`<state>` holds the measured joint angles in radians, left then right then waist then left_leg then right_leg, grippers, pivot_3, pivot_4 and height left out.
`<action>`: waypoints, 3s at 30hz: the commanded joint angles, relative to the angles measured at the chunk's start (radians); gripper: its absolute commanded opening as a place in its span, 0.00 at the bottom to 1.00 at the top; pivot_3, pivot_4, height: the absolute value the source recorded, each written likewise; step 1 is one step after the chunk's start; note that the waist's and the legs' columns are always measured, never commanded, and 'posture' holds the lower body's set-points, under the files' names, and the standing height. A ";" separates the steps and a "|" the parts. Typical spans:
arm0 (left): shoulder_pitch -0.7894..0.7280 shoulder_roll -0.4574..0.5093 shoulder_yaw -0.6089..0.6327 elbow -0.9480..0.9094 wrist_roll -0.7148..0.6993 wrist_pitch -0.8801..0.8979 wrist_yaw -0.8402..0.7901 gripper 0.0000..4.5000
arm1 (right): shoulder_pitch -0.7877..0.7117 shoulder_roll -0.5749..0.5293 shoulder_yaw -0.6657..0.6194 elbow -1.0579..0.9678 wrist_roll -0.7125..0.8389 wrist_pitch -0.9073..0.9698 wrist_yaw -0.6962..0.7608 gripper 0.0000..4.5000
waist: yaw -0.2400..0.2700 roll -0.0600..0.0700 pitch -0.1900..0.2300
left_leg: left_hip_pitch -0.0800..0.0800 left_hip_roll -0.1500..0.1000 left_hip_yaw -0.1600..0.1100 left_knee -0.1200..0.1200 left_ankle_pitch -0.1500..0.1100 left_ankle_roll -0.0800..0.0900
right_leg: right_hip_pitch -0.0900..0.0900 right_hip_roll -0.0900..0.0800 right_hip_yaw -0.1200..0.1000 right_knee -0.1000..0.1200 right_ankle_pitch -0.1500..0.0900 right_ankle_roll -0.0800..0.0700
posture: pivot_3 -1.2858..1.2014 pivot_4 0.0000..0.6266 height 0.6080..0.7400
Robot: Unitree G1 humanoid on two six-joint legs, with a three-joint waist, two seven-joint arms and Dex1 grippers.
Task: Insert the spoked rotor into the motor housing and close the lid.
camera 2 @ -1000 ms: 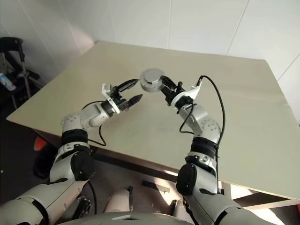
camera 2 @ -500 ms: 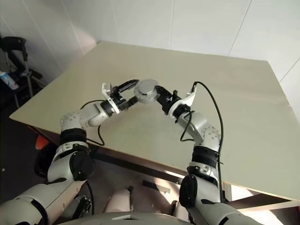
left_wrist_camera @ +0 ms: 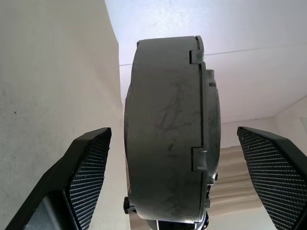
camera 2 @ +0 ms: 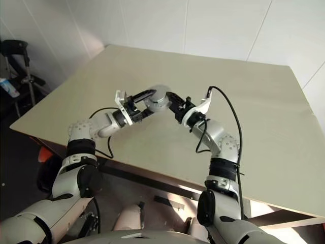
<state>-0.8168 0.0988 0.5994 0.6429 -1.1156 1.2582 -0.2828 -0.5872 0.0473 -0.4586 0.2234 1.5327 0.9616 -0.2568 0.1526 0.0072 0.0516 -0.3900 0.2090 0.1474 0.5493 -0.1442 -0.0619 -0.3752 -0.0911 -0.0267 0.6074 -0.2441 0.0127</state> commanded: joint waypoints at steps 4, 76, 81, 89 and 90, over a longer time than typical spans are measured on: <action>-0.008 0.008 0.005 -0.033 -0.006 -0.034 -0.002 0.86 | -0.017 -0.003 0.014 -0.055 0.045 -0.013 0.041 0.37 | 0.000 0.000 0.000 | 0.000 0.000 0.000 0.000 0.000 0.000 | 0.000 0.000 0.000 0.000 0.000 0.000 | 0.52 0.00 1.00; 0.062 0.123 0.142 -0.074 0.091 -0.404 0.063 0.46 | -0.022 -0.247 0.049 -0.009 -0.547 -0.148 0.513 0.94 | 0.000 0.000 0.000 | -0.009 0.002 -0.002 0.022 -0.003 0.006 | 0.001 -0.001 0.000 0.002 0.005 0.002 | 0.52 0.00 1.00; 0.060 0.134 0.151 -0.014 0.097 -0.437 0.084 0.46 | -0.020 -0.241 0.046 -0.016 -0.541 -0.138 0.514 0.94 | 0.000 0.000 0.000 | -0.009 0.002 -0.002 0.022 -0.003 0.006 | 0.001 -0.001 0.000 0.002 0.005 0.002 | 0.52 0.00 1.00; 0.075 0.133 0.141 0.001 0.100 -0.442 0.075 0.46 | 0.016 -0.204 0.031 -0.093 -0.541 -0.211 0.550 0.94 | 0.000 0.000 0.000 | -0.010 0.002 -0.002 0.022 -0.003 0.006 | 0.000 -0.001 0.000 0.002 0.005 0.002 | 0.52 0.00 1.00; 0.079 0.132 0.138 0.001 0.102 -0.440 0.075 0.46 | 0.026 -0.203 0.038 -0.109 -0.544 -0.216 0.561 0.94 | 0.000 0.000 0.000 | -0.010 0.002 -0.002 0.022 -0.003 0.006 | 0.000 -0.001 0.000 0.002 0.005 0.002 | 0.52 0.00 1.00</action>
<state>-0.7100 0.2151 0.7375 0.6803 -0.9925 0.8269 -0.1826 -0.5604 -0.1543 -0.4192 0.1767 0.9830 0.7766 0.2758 0.1527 0.0071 0.0516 -0.3997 0.2114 0.1459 0.5711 -0.1476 -0.0558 -0.3750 -0.0918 -0.0270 0.6095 -0.2392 0.0149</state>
